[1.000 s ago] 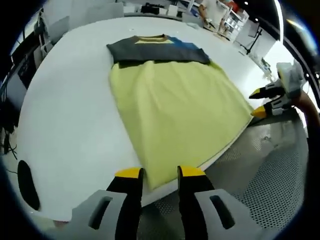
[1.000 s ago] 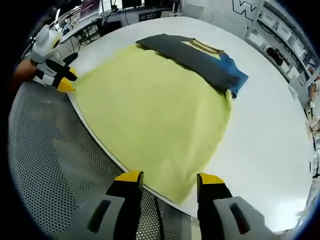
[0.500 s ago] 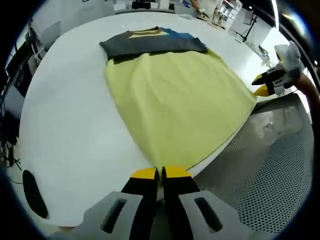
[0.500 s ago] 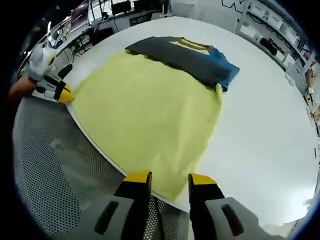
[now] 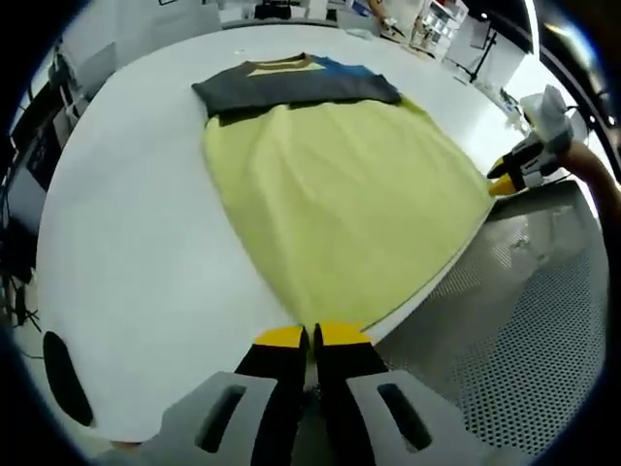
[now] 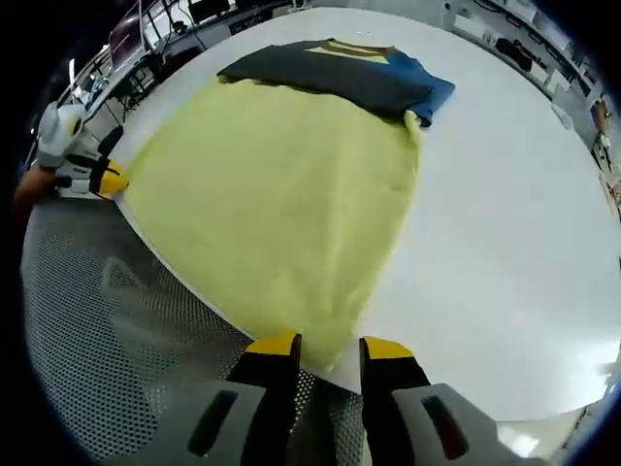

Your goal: Fold the garment on the visible template until the final outline fits inside the template.

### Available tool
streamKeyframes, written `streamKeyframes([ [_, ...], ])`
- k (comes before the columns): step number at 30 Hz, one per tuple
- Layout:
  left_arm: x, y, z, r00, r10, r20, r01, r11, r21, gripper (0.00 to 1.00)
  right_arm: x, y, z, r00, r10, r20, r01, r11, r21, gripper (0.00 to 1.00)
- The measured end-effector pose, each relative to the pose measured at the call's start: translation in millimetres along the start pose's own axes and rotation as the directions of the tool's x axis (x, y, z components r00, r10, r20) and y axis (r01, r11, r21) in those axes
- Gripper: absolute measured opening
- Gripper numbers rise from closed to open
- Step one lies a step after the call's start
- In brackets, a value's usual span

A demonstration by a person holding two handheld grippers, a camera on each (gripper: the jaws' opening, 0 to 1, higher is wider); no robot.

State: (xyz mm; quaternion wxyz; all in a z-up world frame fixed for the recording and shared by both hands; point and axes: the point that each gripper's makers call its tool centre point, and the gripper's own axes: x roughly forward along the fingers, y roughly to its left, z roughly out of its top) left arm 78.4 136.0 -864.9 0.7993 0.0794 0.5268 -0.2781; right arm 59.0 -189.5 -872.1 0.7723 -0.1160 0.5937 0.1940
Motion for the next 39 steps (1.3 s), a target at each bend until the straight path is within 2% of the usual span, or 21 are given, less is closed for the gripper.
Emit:
streamKeyframes([
  [2,0,0.1,0.1,1.0,0.0,0.0,0.0,1.0,0.003,0.0,0,-3,0.7,1.0,-0.023,0.006,0.024,0.999,-0.036,0.19],
  [4,0,0.1,0.0,1.0,0.0,0.0,0.0,1.0,0.003,0.0,0,-1,-0.5,1.0,-0.015,0.0,0.015,1.0,-0.018,0.19],
  [7,1,-0.2,0.7,1.0,-0.004,0.001,0.004,1.0,0.01,0.0,0,0,-0.1,1.0,-0.019,0.003,0.019,0.999,-0.05,0.16],
  [12,1,-2.3,1.0,1.0,-0.01,0.003,0.01,1.0,0.014,0.0,2,10,-0.8,1.0,0.008,-0.002,-0.008,0.993,-0.118,0.0],
  [13,1,-2.4,1.0,1.0,-0.009,0.003,0.009,1.0,0.017,0.0,2,9,-2.0,1.0,0.014,-0.01,-0.015,0.992,-0.128,0.0],
  [20,1,-2.1,-1.7,1.0,-0.011,-0.01,0.012,0.999,0.047,0.0,-5,4,0.7,1.0,-0.004,0.013,0.005,0.996,-0.085,0.0],
  [24,1,-4.1,-3.3,1.0,-0.018,-0.018,0.019,0.998,0.064,0.0,-2,1,-8.6,1.0,0.01,-0.019,-0.011,0.998,-0.062,0.0],
  [28,1,-5.4,-4.8,0.999,-0.021,-0.027,0.023,0.997,0.069,0.0,-3,1,-7.9,1.0,0.007,-0.015,-0.008,0.998,-0.063,0.0],
  [31,1,-5.9,-4.8,0.999,-0.026,-0.026,0.028,0.998,0.059,0.0,-5,1,-5.6,1.0,0.013,-0.001,-0.013,0.999,-0.05,0.0],
  [32,-2,-6.0,-2.5,0.999,-0.034,-0.013,0.035,0.999,0.037,0.0,-8,4,-1.7,0.999,0.037,0.023,-0.036,0.999,-0.02,0.0],
  [34,-6,-6.9,-1.0,0.999,-0.043,0.002,0.043,0.999,0.011,0.0,-12,3,-1.1,0.999,0.042,0.026,-0.042,0.999,-0.014,0.0],
  [39,-8,-13.3,-3.3,0.999,-0.05,0.002,0.05,0.998,0.026,0.0,-21,2,-1.9,0.999,0.044,0.021,-0.043,0.999,-0.022,0.0],
])
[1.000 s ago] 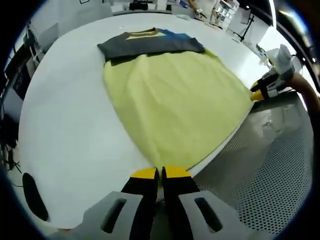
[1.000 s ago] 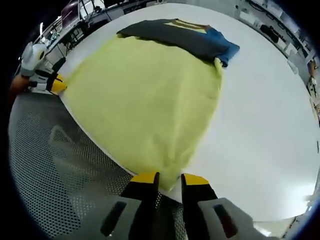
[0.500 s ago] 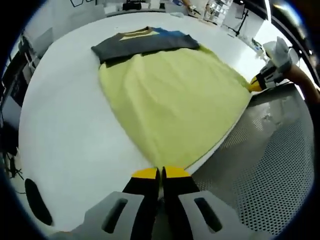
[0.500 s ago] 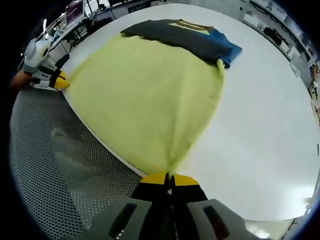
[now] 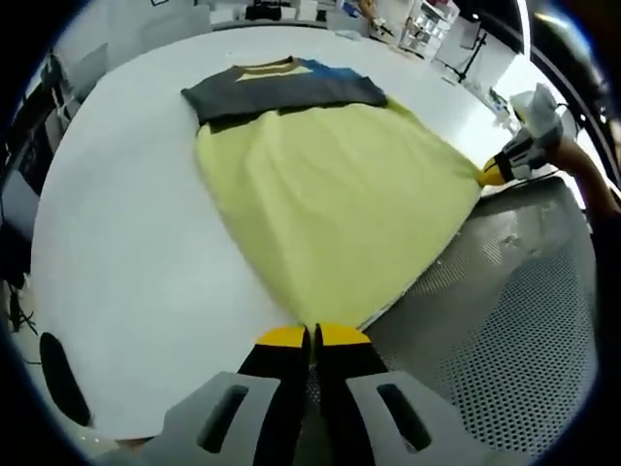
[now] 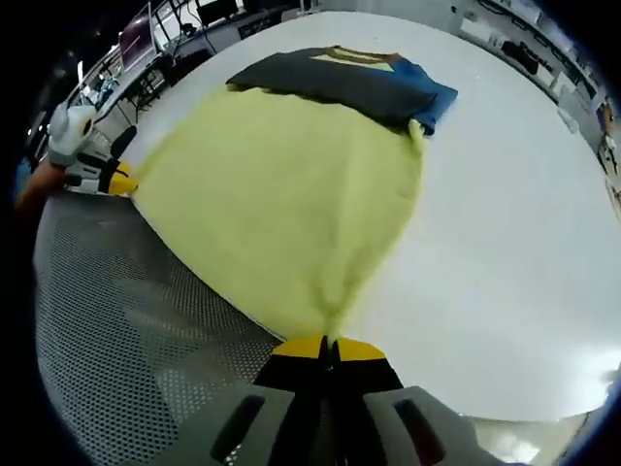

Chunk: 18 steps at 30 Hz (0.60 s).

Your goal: Fold the garment on the visible template until the final outline fits inside the template.

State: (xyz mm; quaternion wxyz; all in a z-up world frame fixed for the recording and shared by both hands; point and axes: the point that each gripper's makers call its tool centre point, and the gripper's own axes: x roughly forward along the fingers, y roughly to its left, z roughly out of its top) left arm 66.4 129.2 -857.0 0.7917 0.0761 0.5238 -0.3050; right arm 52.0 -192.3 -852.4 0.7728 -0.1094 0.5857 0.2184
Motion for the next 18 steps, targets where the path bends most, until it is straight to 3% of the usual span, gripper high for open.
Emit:
streamKeyframes([
  [5,-9,-0.5,5.1,1.0,0.008,0.022,-0.008,1.0,0.007,0.0,-8,2,2.2,1.0,0.004,0.003,-0.004,1.0,-0.008,0.0],
  [10,-23,-0.6,18.7,0.997,-0.005,0.077,0.007,1.0,-0.024,0.0,-24,0,14.1,0.999,0.014,0.05,-0.015,1.0,0.005,0.0],
  [18,-52,5.3,57.1,0.982,0.032,0.185,-0.031,0.999,-0.009,0.0,-60,-9,44.1,0.987,-0.032,0.158,0.032,0.999,0.002,0.0],
])
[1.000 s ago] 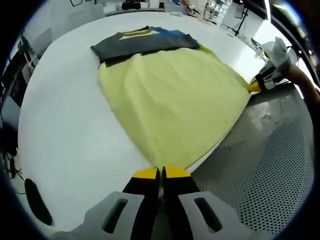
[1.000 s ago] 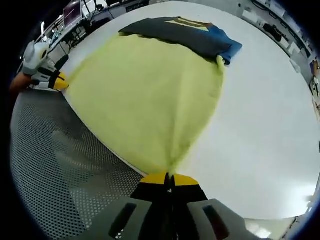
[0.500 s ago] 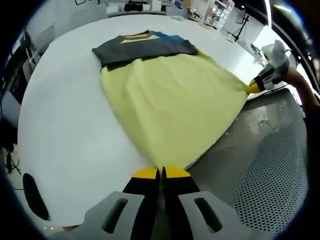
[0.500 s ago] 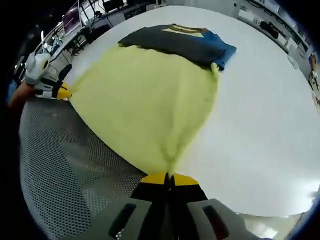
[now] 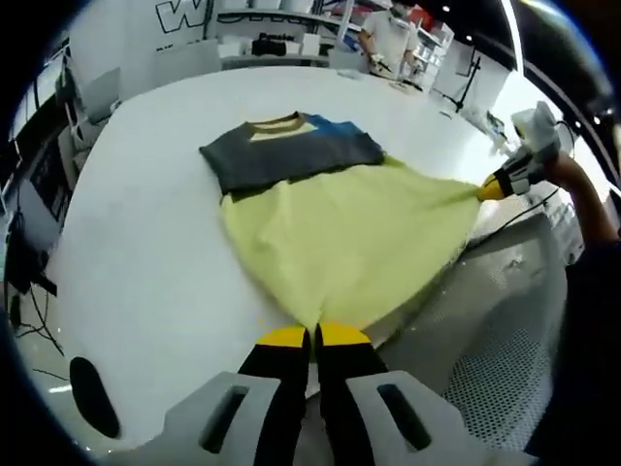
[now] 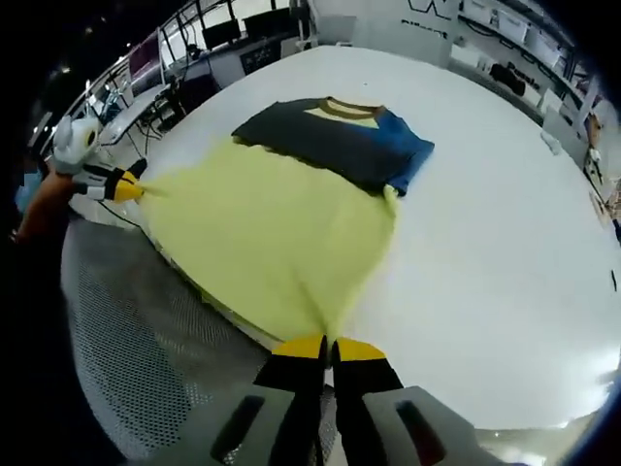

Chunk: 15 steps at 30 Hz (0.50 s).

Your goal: Fold the garment on the visible template until the final outline fits inside the template.

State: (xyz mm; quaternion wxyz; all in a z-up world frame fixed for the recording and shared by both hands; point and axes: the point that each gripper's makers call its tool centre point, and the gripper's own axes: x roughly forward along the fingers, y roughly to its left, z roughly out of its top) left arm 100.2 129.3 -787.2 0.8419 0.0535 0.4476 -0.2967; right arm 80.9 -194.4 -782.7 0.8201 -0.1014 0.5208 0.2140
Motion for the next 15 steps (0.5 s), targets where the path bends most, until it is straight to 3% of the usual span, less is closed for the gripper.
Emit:
streamKeyframes([
  [8,-16,12.5,47.1,0.992,0.017,0.123,-0.016,1.0,-0.006,0.0,-22,-14,40.4,0.994,-0.035,0.107,0.036,0.999,-0.004,0.0],
  [11,-21,21.2,73.3,0.984,0.015,0.177,-0.014,1.0,-0.004,0.0,-28,-22,57.3,0.989,-0.052,0.142,0.054,0.999,-0.007,0.0],
  [15,-21,30.5,98.1,0.977,0.03,0.213,-0.033,0.999,0.009,0.0,-32,-29,79.6,0.982,-0.065,0.174,0.07,0.997,-0.018,0.0],
])
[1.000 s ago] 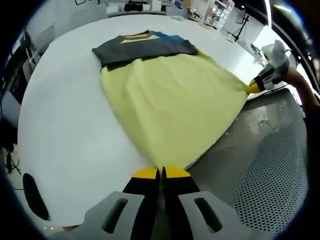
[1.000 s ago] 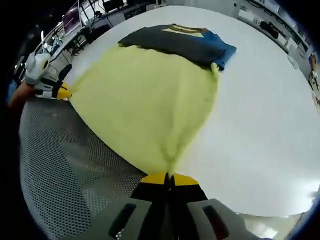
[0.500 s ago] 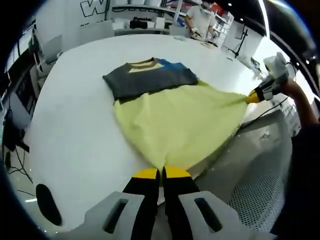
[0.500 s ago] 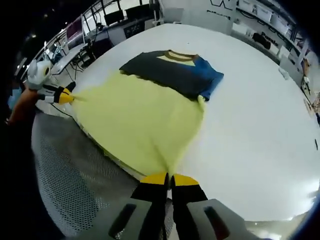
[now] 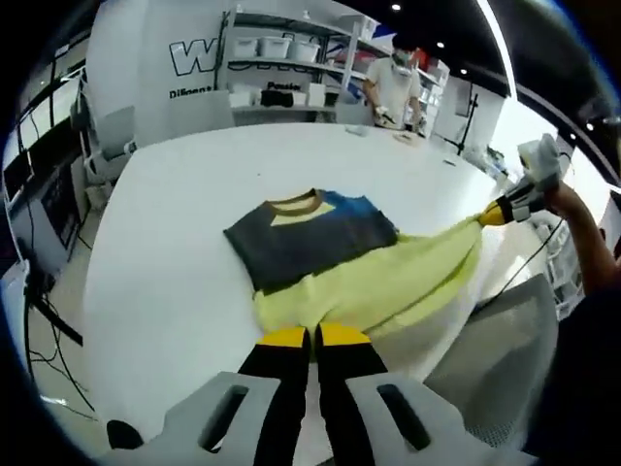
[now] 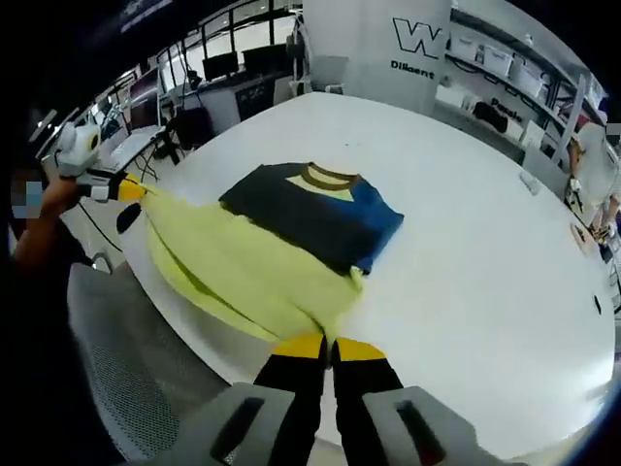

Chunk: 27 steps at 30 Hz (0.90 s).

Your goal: Fold the garment on the visible template until the final outline fits inside the template.

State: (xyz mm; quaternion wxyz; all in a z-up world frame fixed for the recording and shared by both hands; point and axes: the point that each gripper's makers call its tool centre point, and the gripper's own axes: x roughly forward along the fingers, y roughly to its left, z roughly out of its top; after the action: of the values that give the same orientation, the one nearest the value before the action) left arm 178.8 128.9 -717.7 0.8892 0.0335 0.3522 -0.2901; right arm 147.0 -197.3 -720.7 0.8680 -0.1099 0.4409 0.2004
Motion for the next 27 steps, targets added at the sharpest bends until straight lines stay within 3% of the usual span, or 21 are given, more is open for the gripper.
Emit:
streamKeyframes([
  [8,17,19.0,43.6,0.999,0.012,0.042,-0.013,0.999,0.031,0.0,6,-28,47.5,0.998,-0.033,0.059,0.034,0.999,-0.004,0.0],
  [18,55,53.5,98.0,0.997,0.031,0.077,-0.034,0.999,0.028,0.0,32,-64,105.6,0.991,-0.071,0.117,0.071,0.997,0.002,0.0],
  [27,95,84.3,125.2,0.997,0.044,0.067,-0.044,0.999,-0.001,0.0,66,-92,146.4,0.988,-0.079,0.136,0.078,0.997,0.012,0.0],
])
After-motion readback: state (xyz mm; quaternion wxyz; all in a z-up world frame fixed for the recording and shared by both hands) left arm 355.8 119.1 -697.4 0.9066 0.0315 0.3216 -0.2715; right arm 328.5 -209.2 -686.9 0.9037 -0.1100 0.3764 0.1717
